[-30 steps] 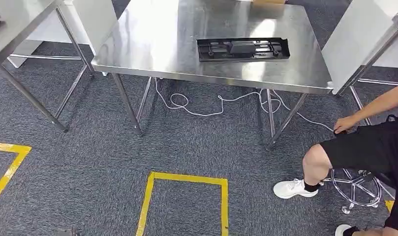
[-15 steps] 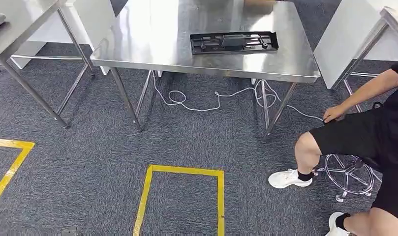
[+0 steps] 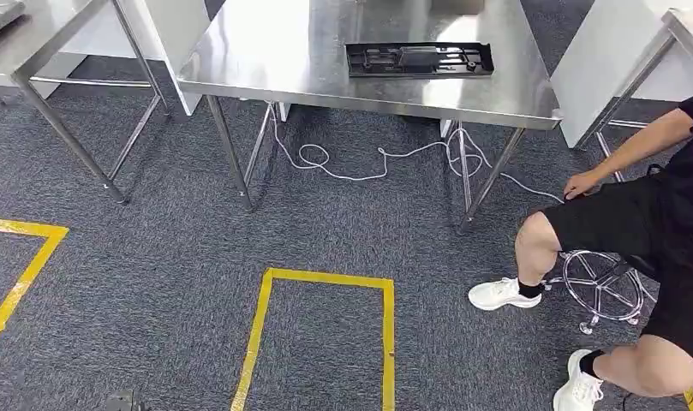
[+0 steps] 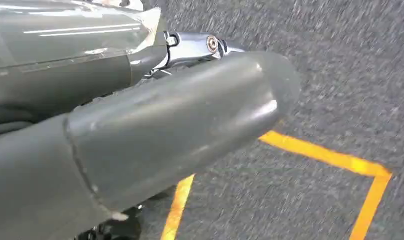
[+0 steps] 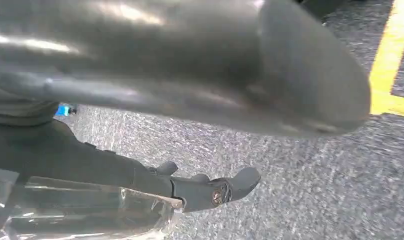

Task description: Take the parts from the cabinet and place them on the table.

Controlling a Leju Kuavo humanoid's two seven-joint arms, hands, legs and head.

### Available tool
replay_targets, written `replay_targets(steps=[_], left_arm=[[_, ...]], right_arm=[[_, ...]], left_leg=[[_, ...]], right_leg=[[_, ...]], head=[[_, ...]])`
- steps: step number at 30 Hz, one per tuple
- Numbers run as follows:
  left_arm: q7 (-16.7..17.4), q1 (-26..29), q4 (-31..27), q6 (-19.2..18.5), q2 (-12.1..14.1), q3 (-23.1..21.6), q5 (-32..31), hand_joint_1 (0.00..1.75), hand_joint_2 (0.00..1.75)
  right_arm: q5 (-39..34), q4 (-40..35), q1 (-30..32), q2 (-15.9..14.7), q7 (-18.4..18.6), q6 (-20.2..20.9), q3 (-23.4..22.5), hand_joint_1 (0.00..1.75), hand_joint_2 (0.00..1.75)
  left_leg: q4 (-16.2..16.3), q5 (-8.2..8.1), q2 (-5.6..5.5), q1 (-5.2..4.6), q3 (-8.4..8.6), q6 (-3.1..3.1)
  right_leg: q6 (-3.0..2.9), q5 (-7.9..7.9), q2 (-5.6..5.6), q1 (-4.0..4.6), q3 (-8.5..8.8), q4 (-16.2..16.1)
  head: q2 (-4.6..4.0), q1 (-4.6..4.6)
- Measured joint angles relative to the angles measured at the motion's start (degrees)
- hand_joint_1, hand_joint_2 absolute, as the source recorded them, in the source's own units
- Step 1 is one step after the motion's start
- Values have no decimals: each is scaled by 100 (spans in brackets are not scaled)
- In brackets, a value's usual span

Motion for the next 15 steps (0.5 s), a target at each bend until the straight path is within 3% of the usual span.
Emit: replay_targets(steps=[1,2,3,6,7,9,11,12,13,15], left_arm=[[11,-2,0,2,0,-7,-6,0,0],[11,3,0,11,0,-24,-20,0,0],[17,-1,0,37,0,-33,-63,0,0],[120,-11,0,79,4,-134,-197,0,0],[140,-9,0,101,17,-155,-203,0,0],[168,15,2,120,15,-179,-232,0,0],[183,12,2,149,15,-192,-245,0,0],[186,20,2,160,15,-199,-247,0,0],[192,26,2,164,15,-219,-256,0,0],[197,24,2,166,11,-256,-267,0,0]], right_arm=[[15,0,-12,-2,0,0,0,0,0],[26,0,-32,-7,2,0,-2,0,0],[31,0,-43,-13,7,-2,0,0,0],[70,2,-20,-13,7,-6,0,0,0],[79,4,-13,-2,7,-4,0,0,0],[85,4,-11,2,9,-11,0,0,0],[90,4,-2,2,13,-11,0,0,0],[90,4,2,4,15,-11,0,0,0],[90,9,12,7,20,-11,0,0,0],[90,11,17,7,35,-15,0,0,0]], left_leg=[[3,51,-1,0,-35,-26],[6,92,1,-17,-50,-62],[3,112,7,-26,-56,-97],[-16,226,24,-4,-62,-210],[41,194,8,34,-116,-234],[547,-423,-4,53,-289,-300],[1369,-942,-21,67,-512,-373],[1629,-974,-25,87,-538,-407],[1626,-865,-25,115,-440,-436],[979,-551,-48,172,73,-467]], right_leg=[[-19,27,-1,1,366,-506],[-89,-114,1,22,728,-1051],[-129,-108,4,76,779,-1137],[-251,-35,7,76,670,-1153],[-303,36,-8,-44,650,-1176],[-407,124,-23,-15,563,-1174],[-422,187,3,2,478,-1166],[-413,212,18,2,440,-1161],[-388,234,45,-1,405,-1158],[-352,274,137,-21,413,-1129]], head=[[0,4],[0,-2],[0,-22],[0,-26],[0,-35],[0,-59],[0,-61],[0,-61],[0,-65],[0,-61]])
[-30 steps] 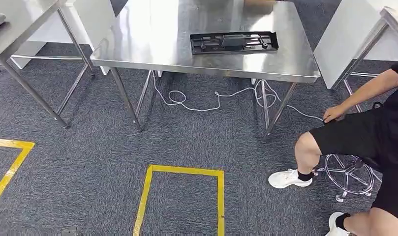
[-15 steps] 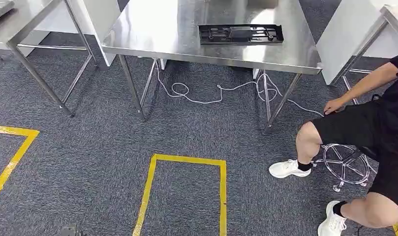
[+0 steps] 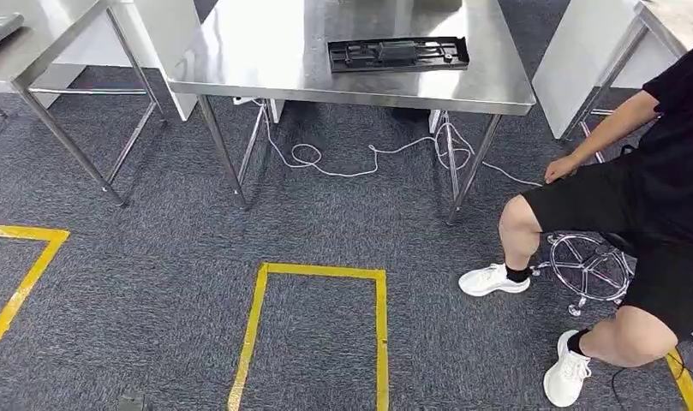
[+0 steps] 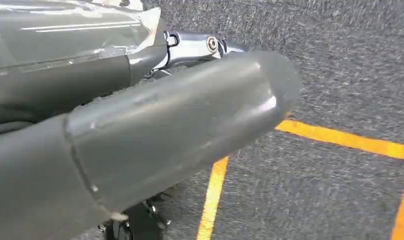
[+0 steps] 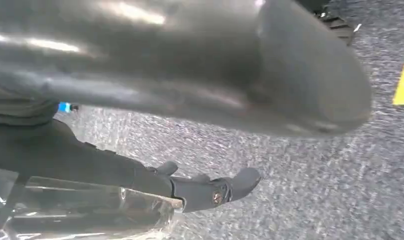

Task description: Take the parts from the cabinet and place them on the table.

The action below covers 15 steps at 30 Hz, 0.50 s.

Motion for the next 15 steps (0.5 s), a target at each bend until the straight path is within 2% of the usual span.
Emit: replay_targets(steps=[1,2,3,4,6,7,8,9,10,11,12,13,14,15], left_arm=[[0,-2,-2,4,0,-22,-11,0,0],[2,-3,0,9,0,-26,-28,0,0],[4,10,0,11,2,-28,-35,0,0],[11,33,0,13,2,-31,-39,0,0],[20,12,-2,15,0,-35,-39,0,0],[20,-3,-2,15,-6,-39,-39,0,0],[20,-17,-2,15,-7,-39,-39,0,0],[20,-16,-2,15,-9,-41,-39,0,0],[24,-3,-2,15,-2,-39,-39,0,0],[26,1,-2,15,0,-39,-37,0,0],[28,0,-2,15,0,-39,-37,0,0],[31,1,-2,15,-2,-39,-37,0,0],[31,0,-2,13,-2,-39,-37,0,0],[31,0,-2,13,-7,-39,-39,0,0]], right_arm=[[0,0,-7,0,15,-7,0,0,0],[0,0,-12,0,26,-13,0,0,0],[0,0,-33,2,31,-22,0,0,0],[0,0,-48,7,33,-28,0,0,0],[0,0,-29,13,35,-33,0,0,0],[4,0,-19,2,35,-44,0,0,0],[7,0,-8,11,35,-46,0,0,0],[17,2,-9,15,39,-48,0,0,0],[33,2,-18,13,37,-50,0,0,0],[39,2,-18,13,39,-55,0,0,0],[44,2,-11,13,39,-63,0,0,0],[59,4,7,13,42,-70,0,0,0],[68,4,22,13,42,-77,0,0,0],[85,4,25,9,48,-81,0,0,0]], left_leg=[[-513,139,-86,25,341,3],[-857,105,-325,41,553,15],[-911,109,-394,29,584,37],[-920,96,-323,-3,554,48],[-994,78,-182,-40,535,119],[-1063,136,-121,11,533,209],[-1080,156,-70,-10,528,244],[-1080,163,-19,-15,504,288],[-1080,173,62,-33,490,311],[-1079,181,139,-43,471,324],[-1078,186,205,-49,458,332],[-1078,190,264,-50,453,334],[-1078,193,318,-48,451,332],[-1078,197,385,-46,458,324]], right_leg=[[18,9,51,-13,-31,33],[30,9,82,-12,-105,77],[80,21,137,4,-206,128],[133,53,194,3,-179,135],[229,117,299,-10,-295,137],[243,84,267,30,-370,178],[241,-7,123,3,-452,327],[213,-177,43,3,-629,666],[193,-377,5,-14,-895,1175],[196,-526,-13,-29,-1143,1652],[227,-576,-20,-34,-1297,1961],[264,-531,-29,-38,-1298,1974],[318,-407,-46,-45,-1167,1749],[382,-204,-92,-61,-900,1267]], head=[[0,-4],[0,-2],[0,4],[0,9],[0,-2],[0,4],[0,9],[0,44],[0,55],[0,44],[0,59],[0,59],[0,66],[0,74]])
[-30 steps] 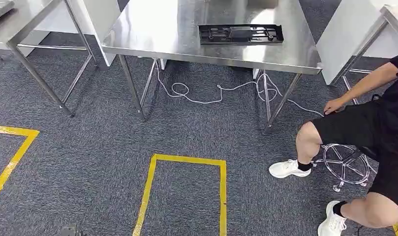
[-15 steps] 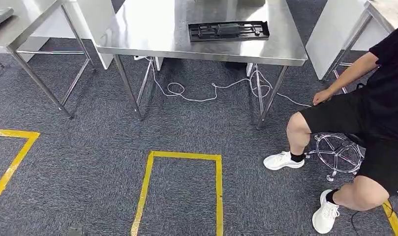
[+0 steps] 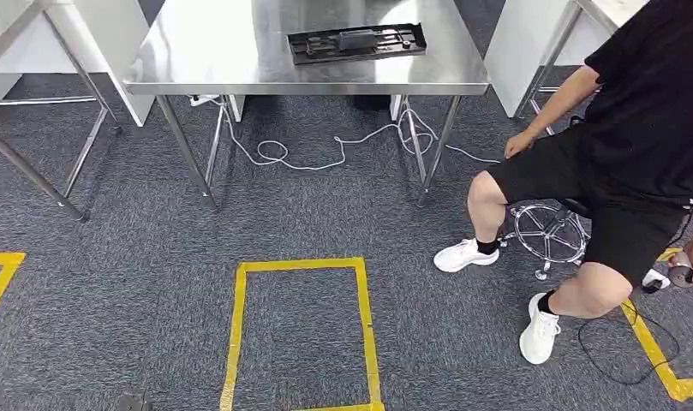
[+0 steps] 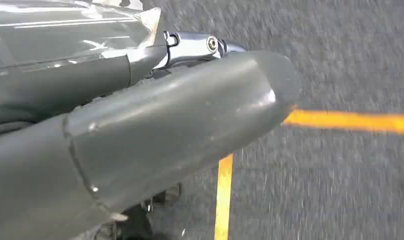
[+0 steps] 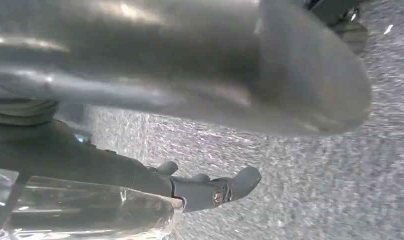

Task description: Take the parts from the cabinet and place them on the table.

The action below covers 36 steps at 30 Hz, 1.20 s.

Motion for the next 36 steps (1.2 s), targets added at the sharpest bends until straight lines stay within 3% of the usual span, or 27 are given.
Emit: replay_targets(steps=[1,2,3,6,7,8,9,11,12,13,14,16,17,18,20,22,23,24,26,28,29,30,31,32,33,34,36], left_arm=[[-2,-2,2,0,-4,0,2,0,0],[-4,-3,0,0,-4,0,2,0,0],[-18,3,0,0,0,0,0,0,0],[-35,-30,0,2,0,-2,0,0,0],[-39,-35,-2,2,-9,-9,0,0,0],[-39,-40,-2,2,-13,-13,-2,0,0],[-46,-35,0,2,-17,-18,-13,0,0],[-46,13,0,20,-4,-17,-11,0,0],[-46,41,0,22,-4,-17,-11,0,0],[-50,68,0,29,-7,-17,-9,0,0],[-57,84,0,35,-11,-17,-7,0,0],[-79,97,0,61,-13,-17,-4,0,0],[-92,103,0,70,-11,-17,2,0,0],[-101,115,2,81,-4,-17,2,0,0],[-118,152,2,107,-11,-17,-2,0,0],[-116,157,4,109,-20,-20,-33,0,0],[-109,153,4,109,-63,-28,-81,0,0],[-92,161,4,120,-57,-33,-129,0,0],[-41,203,11,123,-61,-66,-182,0,0],[-22,209,17,120,-61,-105,-205,0,0],[-17,205,17,118,-63,-127,-223,0,0],[-11,202,17,118,-68,-142,-238,0,0],[-11,199,20,118,-72,-153,-243,0,0],[-11,195,20,118,-72,-162,-249,0,0],[-9,193,17,120,-55,-166,-256,0,0],[-11,189,17,123,-52,-166,-256,0,0],[-9,171,20,125,-52,-166,-256,0,0]], right_arm=[[7,0,-6,-2,0,-2,0,0,0],[11,0,-20,0,0,-4,0,0,0],[15,0,-49,4,2,-7,0,0,0],[24,0,-19,0,5,-9,0,0,0],[26,0,-15,-2,7,-11,0,0,0],[33,0,-6,11,9,-11,0,0,0],[42,0,-11,-5,20,-11,0,0,0],[57,2,-23,0,20,-13,0,0,0],[57,0,-22,2,20,-13,0,0,0],[59,2,-10,4,24,-13,0,0,0],[61,2,-1,4,31,-13,0,0,0],[77,7,28,2,57,-13,0,0,0],[85,7,26,2,77,-13,0,0,0],[101,7,14,15,94,-9,2,0,0],[109,7,12,13,101,-7,2,0,0],[109,13,57,4,103,-2,2,0,0],[107,17,63,-18,98,-2,2,0,0],[98,17,64,-5,90,-2,2,0,0],[72,17,37,-7,85,-4,2,0,0],[57,17,40,4,85,-7,2,0,0],[55,17,59,4,88,-9,2,0,0],[55,20,72,0,90,-13,2,0,0],[53,22,77,-2,103,-15,0,0,0],[55,22,68,-2,114,-17,0,0,0],[57,22,46,26,120,-15,0,0,0],[59,22,26,13,123,-20,0,0,0],[77,24,37,26,136,-22,0,0,0]], left_leg=[[1,2,56,3,9,-10],[9,4,115,-18,29,-35],[30,-33,159,-66,18,-92],[11,3,312,-40,45,-173],[28,-28,321,-17,25,-224],[149,-138,72,15,-12,-263],[453,-372,-158,15,-131,-258],[1340,-830,-325,7,-526,-253],[1720,-955,-344,6,-711,-243],[1841,-923,-351,6,-773,-226],[1686,-772,-366,6,-705,-201],[831,-280,-466,4,-280,-130],[357,-88,-702,0,-41,-81],[136,-142,-906,-5,52,-40],[116,-145,-767,-55,44,-46],[54,-82,-626,-65,57,28],[0,-18,-549,-21,60,52],[-17,-15,-481,-39,46,73],[-16,-8,-299,-58,30,97],[-12,-6,-123,-60,4,93],[-11,-7,-51,-51,1,87],[-6,-13,22,-39,6,73],[-5,-24,103,-20,22,41],[6,-39,157,-21,48,-5],[15,-63,218,-60,59,-56],[19,-92,293,-68,79,-112],[12,-100,401,-54,129,-170]], right_leg=[[44,177,-107,-17,295,-523],[50,271,-396,-22,561,-969],[-14,278,-468,43,570,-1092],[-157,321,-264,71,479,-1066],[-229,360,-193,27,542,-1093],[-253,374,-145,-7,541,-1100],[-314,409,-99,-3,525,-1096],[-359,437,35,39,482,-1095],[-379,450,116,66,464,-1092],[-393,461,201,83,457,-1089],[-394,463,272,95,457,-1086],[-381,472,418,110,467,-1079],[-369,480,484,105,463,-1070],[-351,483,536,173,430,-1032],[-289,522,648,120,368,-1046],[-208,567,773,132,246,-1060],[-212,521,599,132,250,-954],[-212,355,297,131,106,-717],[-243,-33,126,85,-306,101],[-187,-212,66,36,-574,720],[-128,-154,45,4,-506,643],[-46,-7,14,-30,-297,306],[43,203,-91,-64,57,-296],[95,344,-344,-87,364,-811],[47,313,-612,-57,437,-1023],[-15,354,-526,13,483,-1031],[-91,343,-386,26,391,-994]], head=[[0,-2],[0,9],[0,27],[0,-35],[0,-33],[0,-39],[0,-48],[0,-48],[0,-48],[0,-46],[0,-48],[0,-48],[0,-48],[2,-42],[0,-44],[0,-44],[0,-44],[0,-13],[0,33],[0,44],[0,35],[0,44],[0,39],[0,48],[0,81],[0,76],[0,44]])
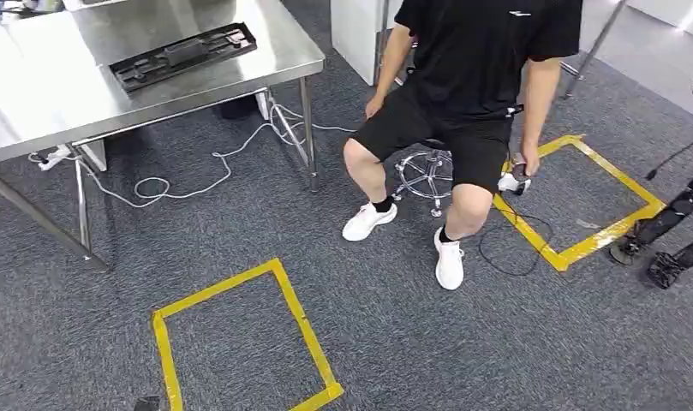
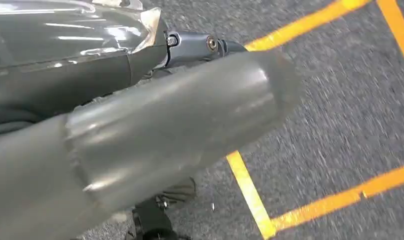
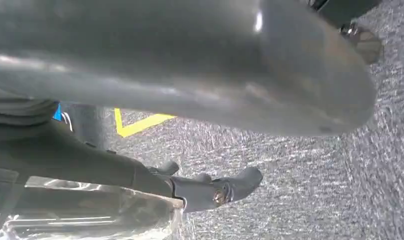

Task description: Take the parts from the cabinet and place them on the table.

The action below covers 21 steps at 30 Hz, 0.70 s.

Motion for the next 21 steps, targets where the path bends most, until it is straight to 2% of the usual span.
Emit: replay_targets(steps=[1,2,3,4,5,6,7,8,9,10,11,12,13,15,16,17,18,19,21], left_arm=[[-2,-11,0,13,-4,-2,2,0,0],[-7,-15,0,30,-2,-2,4,0,0],[-22,-14,0,50,4,0,9,0,0],[-28,7,4,63,4,0,11,0,0],[-31,43,15,81,11,0,18,0,0],[-31,76,18,83,13,0,18,0,0],[-31,109,37,98,17,0,17,0,0],[-31,119,44,98,15,0,11,0,0],[-28,116,48,98,15,0,-9,0,0],[-24,110,48,98,15,-2,-50,0,0],[-22,108,48,98,15,-4,-83,0,0],[-22,107,48,98,18,-7,-136,0,0],[-22,108,50,96,18,-35,-254,0,0],[-20,79,52,77,9,-183,-456,0,0],[-15,52,52,46,7,-247,-536,0,0],[7,18,52,17,-7,-322,-623,0,0],[39,-26,50,-26,-20,-408,-701,0,0],[61,-44,50,-66,-15,-474,-745,0,0],[114,-55,52,-114,-9,-566,-798,0,0]], right_arm=[[22,4,8,0,19,0,0,0,0],[39,7,11,2,46,0,0,0,0],[50,7,11,7,66,-2,0,0,0],[57,7,9,9,101,-2,0,0,0],[76,7,0,15,107,0,0,0,0],[79,7,-6,18,107,0,0,0,0],[85,9,-7,35,162,2,0,0,0],[85,9,-1,37,188,2,0,0,0],[83,11,6,37,214,2,0,0,0],[81,11,5,37,232,2,0,0,0],[68,11,-4,37,247,2,0,0,0],[46,11,-11,44,260,2,0,0,0],[22,11,-41,59,264,2,-2,0,0],[-59,11,-30,74,273,2,-15,0,0],[-125,13,-17,85,273,-7,-33,0,0],[-180,13,-10,81,273,-20,-66,0,0],[-234,13,-11,98,271,-35,-109,0,0],[-271,13,-29,107,271,-55,-144,0,0],[-308,13,-64,122,258,-79,-201,0,0]], left_leg=[[-7,-18,78,20,29,-40],[40,-77,-61,86,22,-106],[231,-248,-404,87,-39,-115],[588,-489,-584,86,-196,-103],[1069,-739,-700,74,-414,-98],[1470,-902,-747,72,-609,-92],[1773,-952,-771,72,-772,-86],[1749,-851,-774,72,-782,-72],[1483,-621,-780,72,-688,-48],[1063,-343,-817,73,-508,-25],[557,-67,-956,76,-288,2],[252,-10,-1286,90,-164,40],[118,-45,-1339,88,-129,41],[149,-36,-1202,23,-151,65],[122,-10,-1146,6,-147,112],[6,59,-1054,70,-122,179],[-39,96,-986,51,-90,192],[-42,104,-888,55,-99,221],[-41,102,-682,26,-106,230]], right_leg=[[-47,3,95,-2,1,-14],[-115,32,171,-129,83,-40],[-132,33,229,-98,78,-36],[-198,59,281,-90,71,-28],[-230,62,359,-62,57,-30],[-231,62,443,-44,47,-27],[-233,63,552,-21,47,-25],[-232,63,634,-12,56,-22],[-232,63,712,-10,64,-14],[-230,62,792,-10,76,-7],[-227,62,872,-10,81,2],[-223,64,929,-17,64,4],[-196,67,1001,48,17,35],[-90,123,1124,-10,-58,-3],[-46,151,1178,-37,-64,-26],[-11,159,1211,35,-99,-10],[-15,85,838,13,-195,139],[-46,-94,626,34,-363,459],[-75,-461,490,-4,-816,1345]], head=[[0,-7],[0,-9],[0,-35],[0,-39],[0,-42],[0,-41],[0,-44],[0,-42],[0,-44],[0,-42],[0,-46],[0,-48],[0,-39],[0,-48],[0,-52],[0,-48],[0,-46],[0,16],[0,11]])
